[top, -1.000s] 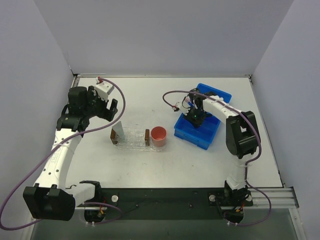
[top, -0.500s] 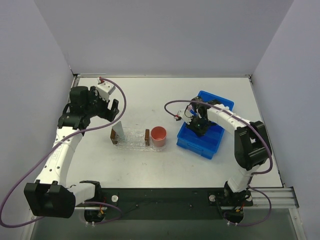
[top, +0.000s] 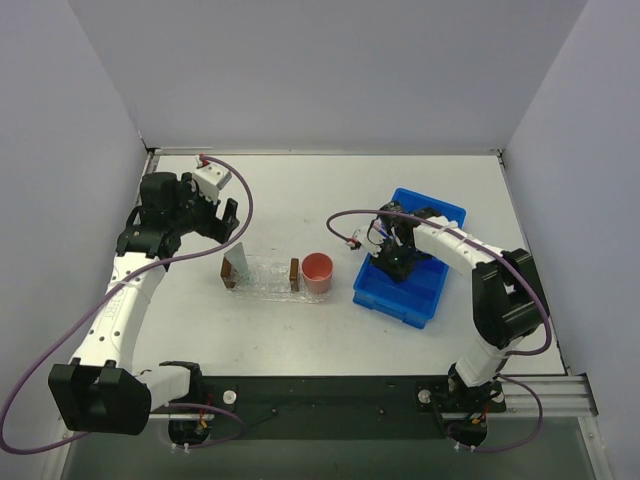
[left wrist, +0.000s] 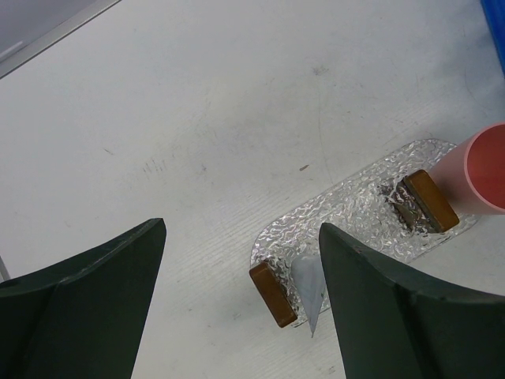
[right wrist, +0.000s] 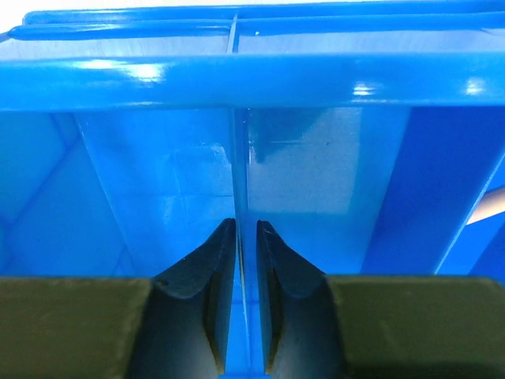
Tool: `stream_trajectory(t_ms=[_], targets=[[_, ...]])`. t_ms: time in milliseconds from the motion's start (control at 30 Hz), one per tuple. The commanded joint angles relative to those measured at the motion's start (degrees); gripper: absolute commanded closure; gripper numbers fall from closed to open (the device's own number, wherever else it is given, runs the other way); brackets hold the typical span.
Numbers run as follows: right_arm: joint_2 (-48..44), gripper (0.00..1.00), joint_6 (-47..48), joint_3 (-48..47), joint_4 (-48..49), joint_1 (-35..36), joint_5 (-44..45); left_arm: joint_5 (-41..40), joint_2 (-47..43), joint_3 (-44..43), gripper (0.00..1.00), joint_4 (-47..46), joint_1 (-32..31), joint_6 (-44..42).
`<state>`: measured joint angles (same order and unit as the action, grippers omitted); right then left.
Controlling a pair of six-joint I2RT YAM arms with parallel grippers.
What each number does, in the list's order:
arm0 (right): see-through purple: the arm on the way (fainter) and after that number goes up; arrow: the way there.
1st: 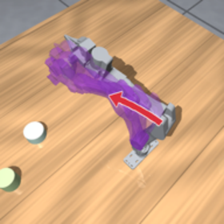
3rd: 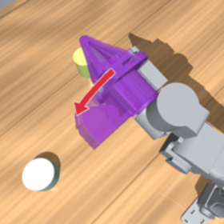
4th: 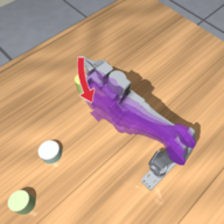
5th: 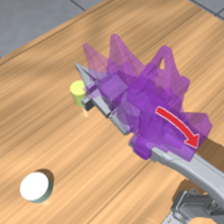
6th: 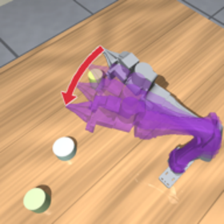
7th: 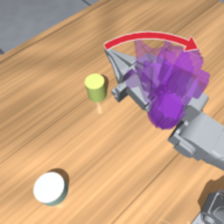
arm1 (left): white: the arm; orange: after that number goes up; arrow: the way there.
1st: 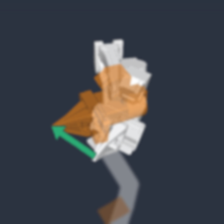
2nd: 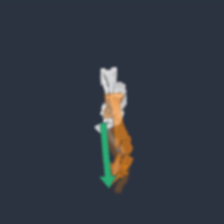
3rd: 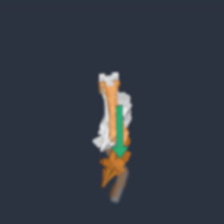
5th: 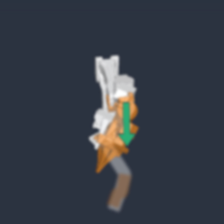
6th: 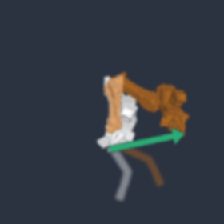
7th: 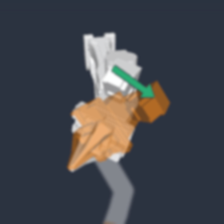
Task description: Prepare toiletry sets of a toothbrush and toothpaste on the tray
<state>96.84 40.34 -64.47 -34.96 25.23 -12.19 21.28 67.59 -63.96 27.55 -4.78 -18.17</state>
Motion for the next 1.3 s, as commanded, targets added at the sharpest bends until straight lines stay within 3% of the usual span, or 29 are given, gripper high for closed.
stream_trajectory(t_ms=[0, 200, 433, 700, 900, 1267], targets=[[-1.3, 0.84, -1.7, -0.7, -1.0, 0.8, 0.8, 1.0, -1.0, -0.9, 0.11, -1.9, 0.2, 0.0], [-2.7, 0.72, -3.3, -3.6, -2.2, 1.0, 1.7, 0.5, -1.7, -0.8, 0.11, -1.4, 0.2, -0.5], [-8.0, 0.59, -6.0, -13.0, -10.0, 1.5, 0.9, 0.7, -1.7, -0.5, 0.11, -1.4, 0.2, -0.9], [-8.3, 0.58, -8.6, -21.5, -11.6, -2.7, 2.3, 1.8, -1.1, -0.2, 0.11, -3.2, 0.2, 0.8], [0.3, 0.57, -14.0, -29.8, -11.6, -9.6, 1.4, 2.2, -0.6, -0.1, 0.11, -4.7, 0.2, 1.5], [17.2, 0.56, -17.1, -41.9, -10.8, -14.3, 2.0, 1.6, -0.4, -1.0, 0.11, -2.9, 0.2, 1.2]])
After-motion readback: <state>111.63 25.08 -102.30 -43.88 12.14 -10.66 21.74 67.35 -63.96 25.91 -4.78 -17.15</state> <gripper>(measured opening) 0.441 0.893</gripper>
